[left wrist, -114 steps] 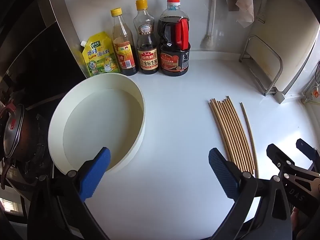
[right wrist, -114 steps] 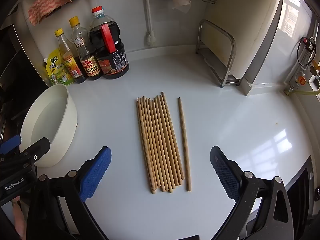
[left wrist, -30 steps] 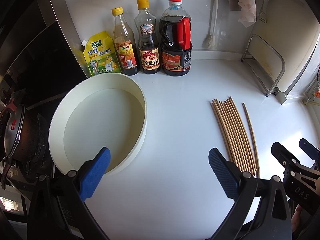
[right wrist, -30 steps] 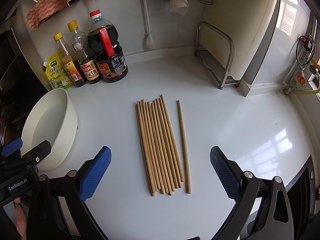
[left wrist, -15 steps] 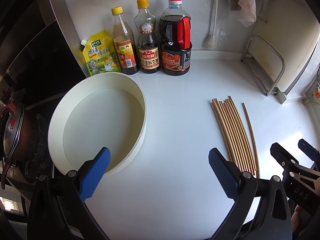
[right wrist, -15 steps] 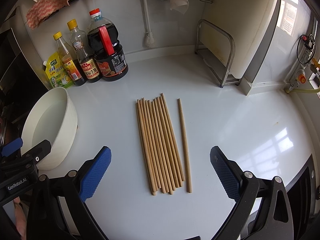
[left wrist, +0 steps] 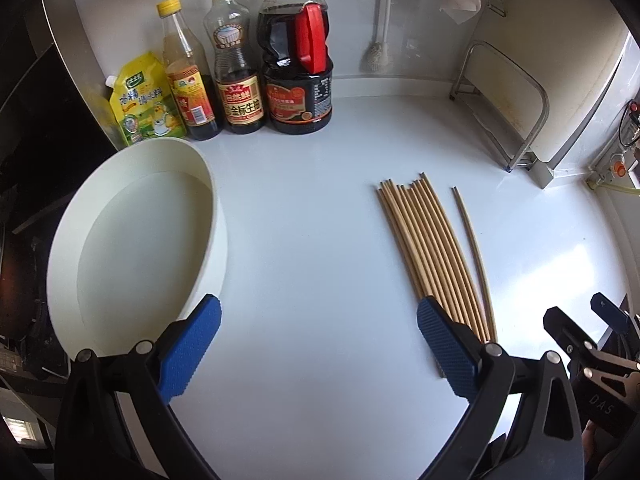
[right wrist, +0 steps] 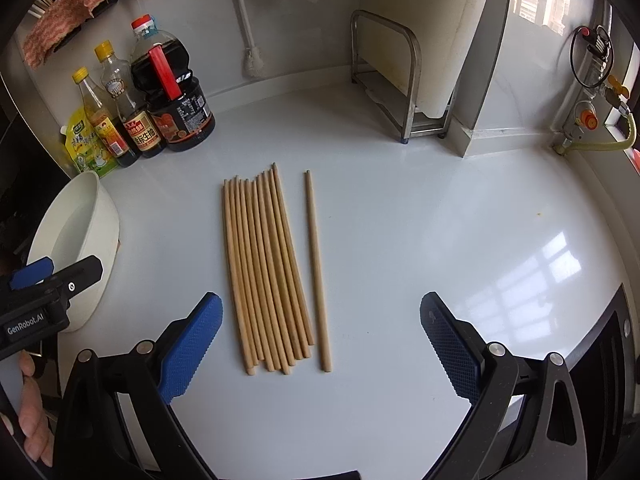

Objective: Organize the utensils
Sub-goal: 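Move both tools down toward the row of wooden chopsticks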

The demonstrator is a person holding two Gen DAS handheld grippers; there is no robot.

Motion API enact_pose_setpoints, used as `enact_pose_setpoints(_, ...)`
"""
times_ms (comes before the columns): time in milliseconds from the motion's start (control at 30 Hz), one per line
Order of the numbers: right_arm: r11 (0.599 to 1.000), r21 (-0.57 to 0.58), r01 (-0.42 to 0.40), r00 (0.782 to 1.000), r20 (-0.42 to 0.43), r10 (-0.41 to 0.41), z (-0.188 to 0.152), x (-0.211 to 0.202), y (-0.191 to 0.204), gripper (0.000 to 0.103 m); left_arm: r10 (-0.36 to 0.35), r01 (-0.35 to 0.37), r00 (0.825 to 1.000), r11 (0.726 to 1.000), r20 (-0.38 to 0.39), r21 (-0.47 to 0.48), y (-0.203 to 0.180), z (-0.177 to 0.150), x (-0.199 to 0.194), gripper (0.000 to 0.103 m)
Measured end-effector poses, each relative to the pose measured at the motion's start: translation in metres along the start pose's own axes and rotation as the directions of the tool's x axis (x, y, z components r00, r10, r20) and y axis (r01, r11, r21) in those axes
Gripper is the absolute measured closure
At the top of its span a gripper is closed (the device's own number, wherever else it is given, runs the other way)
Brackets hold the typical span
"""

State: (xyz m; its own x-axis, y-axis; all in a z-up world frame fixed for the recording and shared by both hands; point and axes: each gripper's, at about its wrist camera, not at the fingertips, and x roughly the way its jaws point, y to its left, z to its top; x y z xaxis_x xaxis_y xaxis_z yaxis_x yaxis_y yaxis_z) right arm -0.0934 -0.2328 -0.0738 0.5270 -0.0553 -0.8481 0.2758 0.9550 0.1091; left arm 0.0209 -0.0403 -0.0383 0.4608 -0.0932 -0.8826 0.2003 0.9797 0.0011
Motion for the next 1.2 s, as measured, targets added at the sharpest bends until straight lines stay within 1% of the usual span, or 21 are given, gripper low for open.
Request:
enact_pose_setpoints(67, 1.0, -0.009, 0.002, 1.0, 0.003, -0.002, -0.002, 0.005, -0.005, 0.008, -0.011, 0.011, 1.0, 1.0, -0.006, -0.001, -0.007, 0.0, 0.009, 0.006)
enact_pose_setpoints(200, 1.0, -0.002, -0.019, 1.0, 0.005, 0.019, -0.001, 0.02, -0.016, 0.008, -0.004, 0.004, 1.0, 1.0, -0.031, 0.012, -0.019, -0.002, 0.03, 0.006)
enact_pose_setpoints(333, 0.999, 0.003, -0.041, 0.999, -0.007, 0.041, 0.002, 0.039, -0.023, 0.008, -0.006, 0.007, 0.999, 1.0, -0.045, 0.012, -0.023, -0.005, 0.044, 0.006)
enact_pose_setpoints(533, 0.999, -0.022, -0.047, 0.999, -0.001, 0.047, 0.007, 0.063, -0.03, 0.008, -0.009, 0.009, 0.999, 1.0, -0.052, -0.009, -0.027, -0.005, 0.063, 0.006)
enact_pose_setpoints(667, 0.997, -0.003, -0.082, 0.996, -0.037, 0.081, 0.005, 0.089, -0.037, 0.008, -0.008, 0.006, 0.998, 0.999, -0.06, -0.041, -0.029, -0.006, 0.078, 0.006)
enact_pose_setpoints(733, 0.996, 0.005, -0.092, 0.995, -0.041, 0.092, 0.004, 0.098, -0.039, 0.008, 0.006, -0.009, 0.998, 0.999, -0.057, -0.046, -0.031, -0.006, 0.083, 0.006)
enact_pose_setpoints(900, 0.996, -0.005, -0.089, 0.996, -0.025, 0.089, 0.006, 0.109, -0.039, 0.008, 0.0, -0.003, 0.998, 0.998, -0.062, -0.056, -0.035, -0.007, 0.099, 0.006)
enact_pose_setpoints(1000, 0.997, -0.022, -0.069, 0.997, -0.024, 0.069, 0.008, 0.116, -0.037, 0.008, 0.005, -0.008, 0.999, 0.998, -0.054, -0.06, -0.038, -0.008, 0.104, 0.006)
enact_pose_setpoints(1200, 0.998, -0.054, -0.045, 0.998, -0.041, 0.043, 0.008, 0.129, -0.036, 0.008, 0.008, -0.011, 0.998, 0.999, -0.06, -0.049, -0.045, -0.01, 0.114, 0.006)
